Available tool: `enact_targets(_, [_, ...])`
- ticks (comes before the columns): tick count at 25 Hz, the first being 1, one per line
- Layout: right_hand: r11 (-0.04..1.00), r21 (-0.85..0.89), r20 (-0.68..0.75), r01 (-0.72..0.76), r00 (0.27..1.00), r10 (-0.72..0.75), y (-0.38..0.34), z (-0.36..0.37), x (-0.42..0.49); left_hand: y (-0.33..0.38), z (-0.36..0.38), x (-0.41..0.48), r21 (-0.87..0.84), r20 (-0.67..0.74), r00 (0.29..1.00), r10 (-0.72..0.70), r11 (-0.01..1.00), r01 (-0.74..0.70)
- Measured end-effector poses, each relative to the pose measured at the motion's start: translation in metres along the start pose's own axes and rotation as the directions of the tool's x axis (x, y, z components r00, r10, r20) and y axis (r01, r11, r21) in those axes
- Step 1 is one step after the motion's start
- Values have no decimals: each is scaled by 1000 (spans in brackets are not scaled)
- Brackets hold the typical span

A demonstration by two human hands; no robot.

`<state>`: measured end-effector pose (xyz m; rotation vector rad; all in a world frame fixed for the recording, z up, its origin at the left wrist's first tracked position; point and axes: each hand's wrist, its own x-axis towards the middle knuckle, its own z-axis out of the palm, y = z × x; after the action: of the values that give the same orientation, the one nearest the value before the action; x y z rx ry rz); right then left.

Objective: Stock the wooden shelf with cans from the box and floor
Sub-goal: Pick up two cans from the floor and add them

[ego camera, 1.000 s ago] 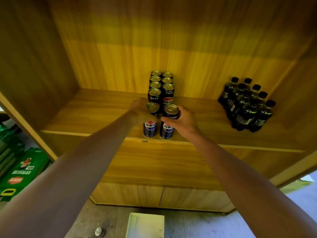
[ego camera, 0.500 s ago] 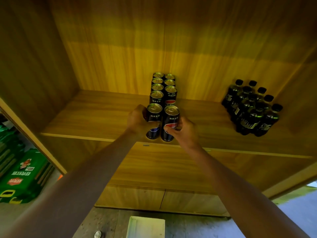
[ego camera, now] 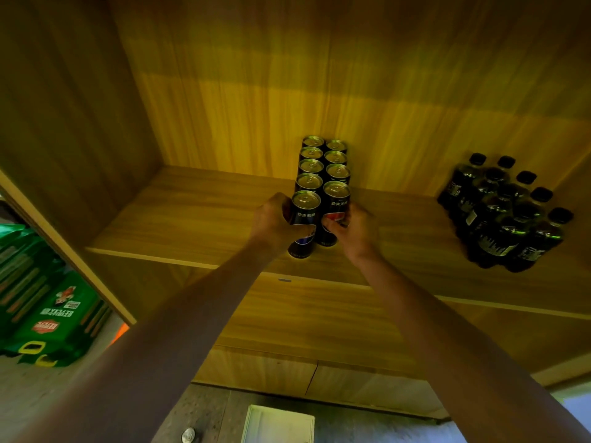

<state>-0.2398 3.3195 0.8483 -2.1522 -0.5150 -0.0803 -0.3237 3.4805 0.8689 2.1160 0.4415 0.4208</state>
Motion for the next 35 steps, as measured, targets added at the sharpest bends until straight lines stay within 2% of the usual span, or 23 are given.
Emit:
enact_targets(13, [1000,7,71,-21,997,21,0,-8,8,0,-2,-2,40,17,1000,9,999,-9])
enact_targets(17, [990,-140,108,8,994,7,-7,-19,-3,7,-14,-11,181,33,998,61,981,-66])
enact_targets(20, [942,-334,137,40,991,7,-17,-36,-18,9,-32,-28,410,74,981,177,892,-192])
enact_targets(24, [815,-573,174,89,985,14,-35,-58,-50,13,-56,-60,644,256,932,257,674,-363])
enact_targets(27, [755,-641,196,137,981,-12,-53,-70,-87,27,-66,-92,675,420,865,275,543,-500])
enact_targets(30, [702,-693,220,167,975,-15,-71,-75,-122,40,-76,-122,677,487,811,324,448,-585])
enact_targets(32, [673,-717,229,181,973,-17,-83,-74,-141,44,-85,-137,680,499,800,333,422,-600])
enact_targets(35, [673,-711,233,205,971,-49,-102,-65,-166,38,-106,-156,681,489,814,315,445,-581])
